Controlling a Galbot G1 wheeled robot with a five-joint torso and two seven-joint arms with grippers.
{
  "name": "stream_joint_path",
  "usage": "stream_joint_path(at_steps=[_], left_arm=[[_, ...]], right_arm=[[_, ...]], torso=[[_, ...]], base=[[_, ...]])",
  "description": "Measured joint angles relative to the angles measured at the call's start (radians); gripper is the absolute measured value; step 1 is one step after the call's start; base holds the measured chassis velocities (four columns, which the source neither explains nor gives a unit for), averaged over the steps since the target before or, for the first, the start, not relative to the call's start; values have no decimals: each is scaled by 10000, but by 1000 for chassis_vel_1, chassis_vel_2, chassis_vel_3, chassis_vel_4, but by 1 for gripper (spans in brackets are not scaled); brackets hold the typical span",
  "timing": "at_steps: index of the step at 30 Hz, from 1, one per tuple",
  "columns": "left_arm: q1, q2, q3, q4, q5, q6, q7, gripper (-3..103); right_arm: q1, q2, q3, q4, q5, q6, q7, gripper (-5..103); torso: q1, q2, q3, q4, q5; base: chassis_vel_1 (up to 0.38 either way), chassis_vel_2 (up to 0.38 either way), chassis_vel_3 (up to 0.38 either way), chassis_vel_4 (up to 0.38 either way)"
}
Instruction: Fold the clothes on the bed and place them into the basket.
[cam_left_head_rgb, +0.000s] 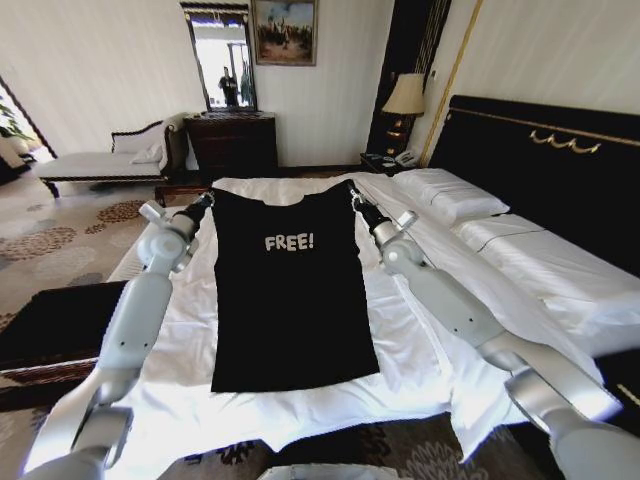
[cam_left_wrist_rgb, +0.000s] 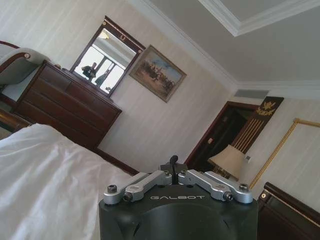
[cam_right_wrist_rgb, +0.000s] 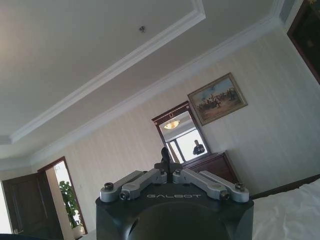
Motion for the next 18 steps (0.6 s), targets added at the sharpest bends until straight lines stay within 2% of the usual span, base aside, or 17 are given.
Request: stream_joint_path(at_steps=[3,6,7,8,10,11,13,15,18], left_arm=[[467,20,-102,-316,11,-18,11,0],[1811,118,-532,-1179,16,-18,-24,0],[2305,153,-701,-1510,37,-18,-25,0],[2305,153,-701,-1510,37,-18,-25,0],[3284,174,-1030,-2032,153,-18,-22,0],[3885,129,-1211,-2252,294,-19,-10,0],[4159,82,-1286,-2319,382,-29,1,0],[4936,-149,-1469,-2373,834,-49,77,0],[5292,-319,-1528,-2356,1110,-65,84,0]], right_arm=[[-522,-212,59,280,-76,2,199,0],[-1847,-624,255,983,-220,97,644,0],[-2276,-723,348,1167,-355,152,732,0],[-2276,-723,348,1167,-355,152,732,0],[-3031,-870,572,1356,-632,227,831,0],[-3437,-868,679,1313,-867,265,887,0],[-3596,-842,733,1233,-990,289,906,0],[-4060,-656,894,721,-1490,387,916,0],[-4316,-553,998,482,-1706,438,922,0]], torso=[[0,0,-1,0,2],[-2,0,0,-1,1],[-4,-1,-1,0,4],[-4,-1,-1,0,4],[-9,1,-4,2,-3],[-10,1,-5,2,3],[-9,1,-5,3,1],[-9,0,-4,5,0],[-5,0,-3,4,1]], base=[[0,0,0,0],[0,0,0,0],[0,0,0,0],[0,0,0,0],[0,0,0,0],[0,0,0,0],[0,0,0,0],[0,0,0,0],[0,0,0,0]])
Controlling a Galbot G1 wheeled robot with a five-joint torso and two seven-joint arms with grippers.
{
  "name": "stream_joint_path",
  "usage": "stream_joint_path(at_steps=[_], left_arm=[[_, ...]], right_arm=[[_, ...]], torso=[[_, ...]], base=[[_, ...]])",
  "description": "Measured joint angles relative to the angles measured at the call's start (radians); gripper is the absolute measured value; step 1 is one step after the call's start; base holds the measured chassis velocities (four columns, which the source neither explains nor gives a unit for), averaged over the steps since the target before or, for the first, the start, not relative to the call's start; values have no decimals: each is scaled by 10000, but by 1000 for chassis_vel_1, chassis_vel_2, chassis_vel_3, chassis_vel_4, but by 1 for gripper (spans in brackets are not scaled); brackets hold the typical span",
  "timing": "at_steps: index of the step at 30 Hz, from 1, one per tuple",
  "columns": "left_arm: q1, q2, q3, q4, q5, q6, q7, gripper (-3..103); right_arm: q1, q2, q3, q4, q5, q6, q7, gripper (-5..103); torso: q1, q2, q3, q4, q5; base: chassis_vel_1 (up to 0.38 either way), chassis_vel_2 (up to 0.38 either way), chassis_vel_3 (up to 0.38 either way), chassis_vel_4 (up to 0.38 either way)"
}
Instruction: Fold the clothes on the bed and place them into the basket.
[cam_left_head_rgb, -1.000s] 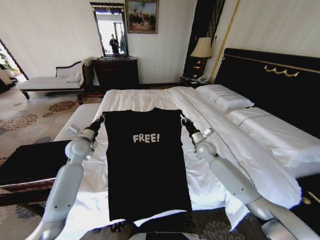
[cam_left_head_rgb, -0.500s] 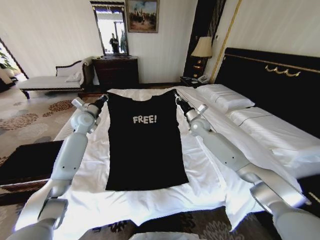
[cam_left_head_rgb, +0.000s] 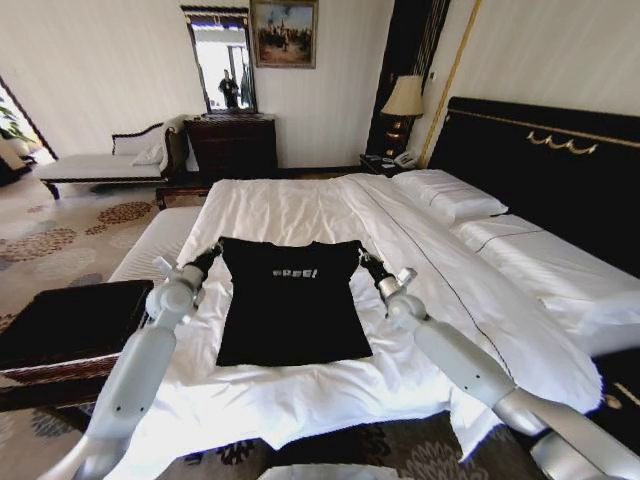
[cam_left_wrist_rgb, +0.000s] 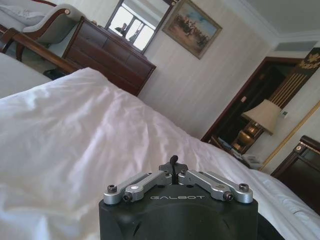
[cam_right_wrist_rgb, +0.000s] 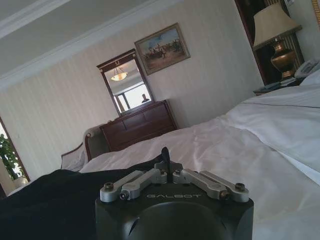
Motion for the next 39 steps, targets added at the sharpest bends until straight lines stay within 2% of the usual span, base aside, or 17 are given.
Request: stream_joint_path(at_steps=[8,11,14,18,22,25,30,35,39], left_arm=[[1250,-269,-238,-795,516,154,-176,0],[2120,-281,-523,-1357,881,216,-201,0],[2277,-242,-611,-1405,920,222,-203,0],[1869,-245,-529,-1351,792,223,-305,0],[1109,-593,-300,-1148,364,-12,-240,0],[403,-1617,-250,-485,-50,-551,12,0],[616,-2169,-182,-26,260,-749,247,0],[1067,-1784,-145,-290,579,-730,379,0],[1418,-1302,-337,-808,719,-514,237,0]], right_arm=[[-1334,-216,372,623,-480,206,87,0],[-2190,-345,510,877,-909,465,355,0],[-2365,-325,563,840,-1013,515,483,0],[-2161,-186,597,714,-1032,523,651,0],[-1772,-26,536,606,-1000,458,778,0],[-1515,145,444,473,-988,381,853,0],[-1496,213,422,448,-989,336,891,0],[-1633,223,461,467,-1043,328,894,0],[-1787,232,506,549,-1104,345,893,0]], torso=[[-1,1,-1,-3,-2],[-3,2,-2,-3,-2],[-2,1,0,0,2],[-1,0,0,0,0],[0,0,1,-1,-2],[2,0,1,-7,0],[3,-2,3,-3,-2],[1,0,2,-1,-2],[2,-1,2,-3,-1]], base=[[0,0,0,0],[0,0,0,0],[0,0,0,0],[0,0,0,0],[0,0,0,0],[0,0,0,0],[0,0,0,0],[0,0,0,0],[0,0,0,0]])
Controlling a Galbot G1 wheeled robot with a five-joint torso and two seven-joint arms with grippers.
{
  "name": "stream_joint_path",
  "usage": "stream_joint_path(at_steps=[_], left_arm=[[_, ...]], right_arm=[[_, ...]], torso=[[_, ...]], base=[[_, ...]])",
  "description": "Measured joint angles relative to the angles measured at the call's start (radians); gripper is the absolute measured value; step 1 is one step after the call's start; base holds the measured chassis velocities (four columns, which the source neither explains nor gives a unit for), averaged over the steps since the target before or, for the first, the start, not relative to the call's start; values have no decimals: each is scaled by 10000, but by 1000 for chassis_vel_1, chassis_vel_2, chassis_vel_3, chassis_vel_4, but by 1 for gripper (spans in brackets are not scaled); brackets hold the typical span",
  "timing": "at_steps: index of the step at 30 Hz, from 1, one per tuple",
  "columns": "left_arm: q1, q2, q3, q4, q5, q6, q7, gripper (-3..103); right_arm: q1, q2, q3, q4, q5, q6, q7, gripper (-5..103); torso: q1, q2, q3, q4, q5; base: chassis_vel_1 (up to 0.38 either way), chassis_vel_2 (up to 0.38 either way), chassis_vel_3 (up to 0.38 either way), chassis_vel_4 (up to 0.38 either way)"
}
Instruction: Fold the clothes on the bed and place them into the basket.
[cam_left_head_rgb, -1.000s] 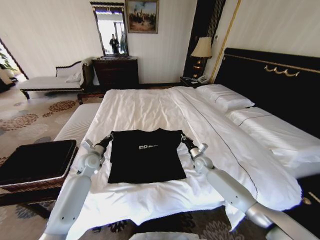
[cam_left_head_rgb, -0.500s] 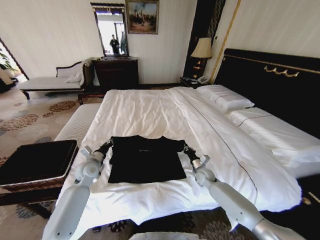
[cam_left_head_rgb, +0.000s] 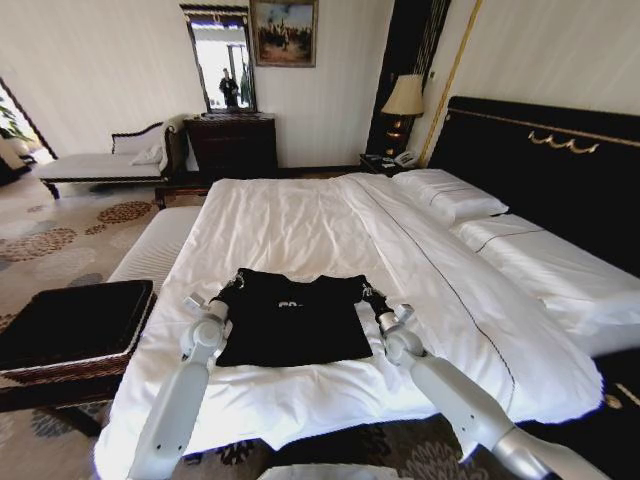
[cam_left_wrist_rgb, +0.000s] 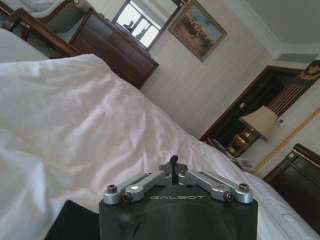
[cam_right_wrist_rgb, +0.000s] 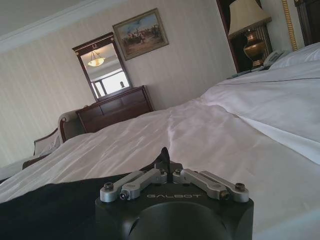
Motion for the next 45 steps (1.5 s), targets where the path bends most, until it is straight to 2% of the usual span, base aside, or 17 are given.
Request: stream_joint_path(at_steps=[5,11,16,23,31,34,35,36,39,45], left_arm=[[1169,479,-262,-785,860,570,-279,0],[2218,287,-441,-1206,1432,803,-421,0],[3090,69,-643,-1146,2270,1075,-634,0],[3661,121,-775,-1405,2557,1786,-803,0],[3938,124,-870,-1635,2739,1984,-880,0],[4431,70,-1191,-2302,2696,2227,-913,0],[4624,54,-1341,-2523,2680,2252,-926,0],[4624,54,-1341,-2523,2680,2252,-926,0],[5139,14,-1655,-2950,2664,2237,-910,0],[5053,-78,-1629,-2569,2800,1568,-798,0]], right_arm=[[-526,-93,-22,304,-188,101,245,0],[-1096,-94,-9,418,-412,162,663,0],[-1690,-122,23,556,-759,162,798,0],[-2034,-207,68,788,-969,174,954,0],[-2276,-221,232,965,-1310,173,978,0],[-2379,-178,387,961,-1467,241,943,-3],[-2403,-164,436,936,-1497,292,946,2],[-2403,-164,436,936,-1497,292,946,2],[-2440,-91,501,799,-1627,441,936,16],[-2402,4,484,693,-1708,465,926,25]], torso=[[-1,0,-1,3,-1],[-3,1,-3,-1,0],[-3,1,-2,1,-3],[-2,1,-2,1,0],[-2,1,-1,0,-2],[-1,1,0,0,-1],[-1,1,-1,-1,0],[-1,1,-1,-1,0],[-2,2,-1,2,1],[-1,1,-1,-1,-2]], base=[[0,0,0,0],[0,0,0,0],[0,0,0,0],[0,0,0,0],[0,0,0,0],[0,0,0,0],[0,0,0,0],[0,0,0,0],[0,0,0,0],[0,0,0,0]])
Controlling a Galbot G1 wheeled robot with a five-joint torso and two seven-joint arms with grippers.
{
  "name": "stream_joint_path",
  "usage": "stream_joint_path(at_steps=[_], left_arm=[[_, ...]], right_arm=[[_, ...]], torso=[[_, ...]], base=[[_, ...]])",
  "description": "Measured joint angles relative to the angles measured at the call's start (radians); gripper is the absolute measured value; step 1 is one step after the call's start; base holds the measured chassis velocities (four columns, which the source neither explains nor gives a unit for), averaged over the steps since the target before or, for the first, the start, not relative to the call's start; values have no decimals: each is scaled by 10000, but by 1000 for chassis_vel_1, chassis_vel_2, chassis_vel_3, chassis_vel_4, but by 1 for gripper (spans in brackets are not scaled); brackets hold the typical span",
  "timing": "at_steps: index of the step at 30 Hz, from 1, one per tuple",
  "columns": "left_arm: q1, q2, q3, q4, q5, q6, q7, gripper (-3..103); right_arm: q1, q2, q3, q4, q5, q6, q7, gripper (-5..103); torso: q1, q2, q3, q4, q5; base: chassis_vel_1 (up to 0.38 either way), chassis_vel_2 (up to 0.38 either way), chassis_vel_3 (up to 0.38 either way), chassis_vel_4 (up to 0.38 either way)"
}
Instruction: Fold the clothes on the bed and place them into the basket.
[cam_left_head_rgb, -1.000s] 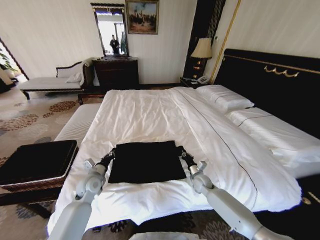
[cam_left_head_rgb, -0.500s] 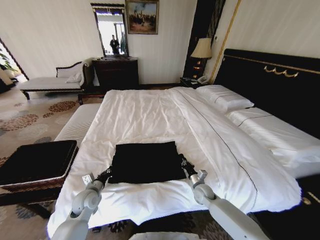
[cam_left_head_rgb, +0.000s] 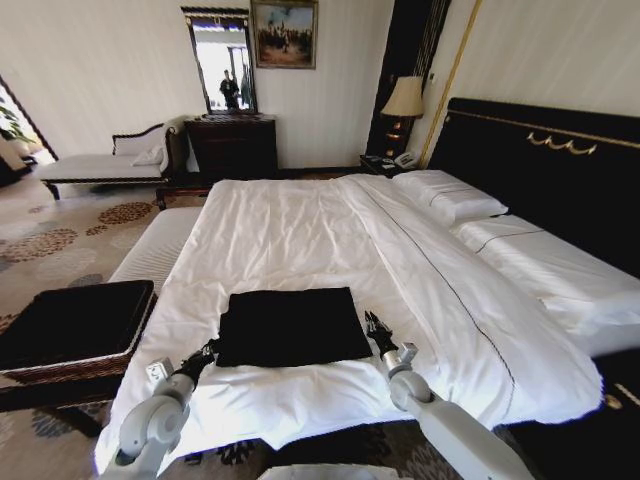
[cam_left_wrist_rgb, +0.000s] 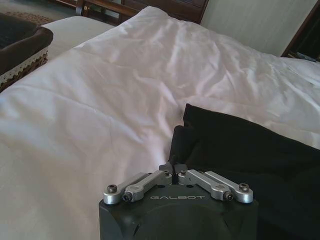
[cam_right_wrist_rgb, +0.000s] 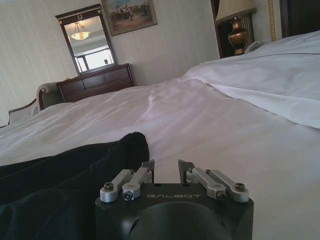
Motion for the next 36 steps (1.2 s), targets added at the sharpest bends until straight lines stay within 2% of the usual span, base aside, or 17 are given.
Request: stream_joint_path(at_steps=[1,2,3,4,8,11,12,13,14,18,21,23,25,26,28,34,36], left_arm=[[-76,-45,88,103,33,-114,-6,0],[-76,-45,88,103,33,-114,-6,0],[-120,-84,133,151,49,-162,-4,6],[-146,-121,146,165,57,-193,10,6],[-141,-185,-87,-24,-61,-349,366,22],[-286,-249,-733,-207,-828,-776,918,38],[-286,-249,-733,-207,-828,-776,918,38],[-412,-275,-962,-207,-1246,-901,1013,38],[-616,-302,-1216,-121,-1758,-1008,1073,43],[-1526,-261,-1553,740,-2529,-1066,728,59],[-2363,-131,-1372,1569,-2640,-983,494,64],[-3285,-114,-741,2467,-2486,-805,413,76],[-4094,-265,-9,3331,-2213,-703,403,86],[-4094,-265,-9,3331,-2213,-703,403,86],[-4766,-541,621,4166,-2008,-648,410,96],[-5840,-1297,1418,5826,-1273,-781,676,100],[-5947,-1390,1452,5976,-1216,-819,711,101]], right_arm=[[21,24,-14,-24,-25,0,1,36],[21,24,-14,-24,-25,0,1,36],[36,43,-16,-26,-29,0,1,36],[55,58,-13,-25,-26,0,2,41],[241,137,117,-13,167,-2,-87,57],[635,250,308,-68,1101,-81,-607,68],[635,250,308,-68,1101,-81,-607,68],[791,272,336,-130,1400,-167,-812,73],[999,298,336,-246,1742,-326,-1019,79],[1481,388,208,-497,2614,-782,-1341,95],[1884,536,75,-701,3261,-1163,-1466,98],[2346,827,-76,-1019,3548,-1437,-1431,100],[2662,1090,-192,-1306,3529,-1580,-1315,100],[2662,1090,-192,-1306,3529,-1580,-1315,100],[2797,1292,-276,-1517,3315,-1627,-1183,100],[2533,1314,-273,-1517,2800,-1624,-914,100],[2457,1266,-233,-1496,2685,-1611,-887,100]], torso=[[0,0,1,1,0],[0,0,1,1,0],[0,0,1,0,1],[0,0,0,2,0],[-1,0,1,0,0],[-1,0,1,4,1],[-1,0,1,4,1],[0,-1,0,4,1],[0,0,1,4,1],[-1,0,1,4,1],[0,0,1,2,-3],[1,-1,2,2,2],[3,-2,3,3,-2],[3,-2,3,3,-2],[3,-3,4,0,2],[2,-2,3,-1,1],[2,-2,3,-1,2]], base=[[0,0,0,0],[0,0,0,0],[0,0,0,0],[0,0,0,0],[0,0,0,0],[0,0,0,0],[0,0,0,0],[0,0,0,0],[0,0,0,0],[0,0,0,0],[0,0,0,0],[0,0,0,0],[0,0,0,0],[0,0,0,0],[0,0,0,0],[0,0,0,0],[0,0,0,0]])
